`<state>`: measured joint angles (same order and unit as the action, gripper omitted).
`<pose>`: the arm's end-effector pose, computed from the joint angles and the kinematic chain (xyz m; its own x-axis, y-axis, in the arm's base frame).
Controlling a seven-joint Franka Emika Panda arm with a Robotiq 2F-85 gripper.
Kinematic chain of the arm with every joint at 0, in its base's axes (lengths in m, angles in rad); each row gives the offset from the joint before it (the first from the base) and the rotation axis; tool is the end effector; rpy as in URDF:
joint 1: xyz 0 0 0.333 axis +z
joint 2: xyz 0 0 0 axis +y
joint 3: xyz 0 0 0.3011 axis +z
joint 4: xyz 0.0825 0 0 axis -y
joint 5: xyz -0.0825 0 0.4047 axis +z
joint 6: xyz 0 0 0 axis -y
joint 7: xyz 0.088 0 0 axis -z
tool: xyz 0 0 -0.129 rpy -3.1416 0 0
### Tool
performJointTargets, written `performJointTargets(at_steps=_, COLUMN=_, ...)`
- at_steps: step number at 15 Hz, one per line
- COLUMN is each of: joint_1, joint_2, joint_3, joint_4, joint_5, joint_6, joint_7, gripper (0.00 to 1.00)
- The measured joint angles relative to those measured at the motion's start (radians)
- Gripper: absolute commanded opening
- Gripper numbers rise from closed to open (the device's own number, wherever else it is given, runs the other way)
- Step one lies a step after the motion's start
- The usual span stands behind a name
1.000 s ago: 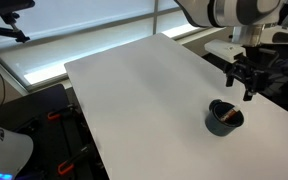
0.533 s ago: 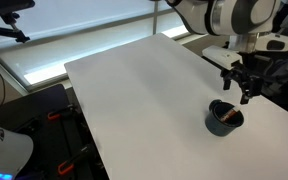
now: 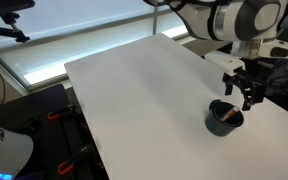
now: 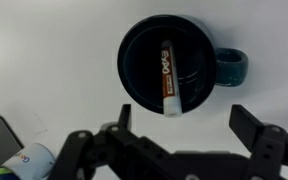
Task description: Take the marker out of the cup
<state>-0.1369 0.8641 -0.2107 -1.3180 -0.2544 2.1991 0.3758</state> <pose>0.7158 -0.2402 0.1873 0.8811 -0.4572 0.1213 -0.4697 -0.8155 0.3380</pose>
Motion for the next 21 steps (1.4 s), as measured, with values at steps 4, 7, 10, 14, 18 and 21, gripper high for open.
performJointTargets(at_steps=4, joint_1=-0.004, joint_2=0.019, joint_3=-0.011, joint_4=0.002, joint_5=0.0, joint_6=-0.003, joint_7=0.0, gripper=0.99)
performJointTargets(at_steps=7, joint_1=-0.005, joint_2=0.031, joint_3=-0.013, joint_4=0.006, joint_5=0.0, joint_6=-0.004, joint_7=0.0, gripper=0.82)
performJointTargets(at_steps=10, joint_1=-0.005, joint_2=0.043, joint_3=-0.013, joint_4=0.019, joint_5=0.001, joint_6=-0.006, joint_7=0.0, gripper=0.69)
performJointTargets(at_steps=14, joint_1=-0.006, joint_2=0.054, joint_3=-0.013, joint_4=0.031, joint_5=0.001, joint_6=-0.011, joint_7=0.0, gripper=0.8)
performJointTargets(at_steps=18, joint_1=-0.006, joint_2=0.059, joint_3=-0.013, joint_4=0.045, joint_5=0.001, joint_6=-0.021, joint_7=0.0, gripper=1.0)
performJointTargets(at_steps=21, joint_1=-0.005, joint_2=0.062, joint_3=-0.013, joint_4=0.056, joint_5=0.002, joint_6=-0.021, joint_7=0.0, gripper=1.0)
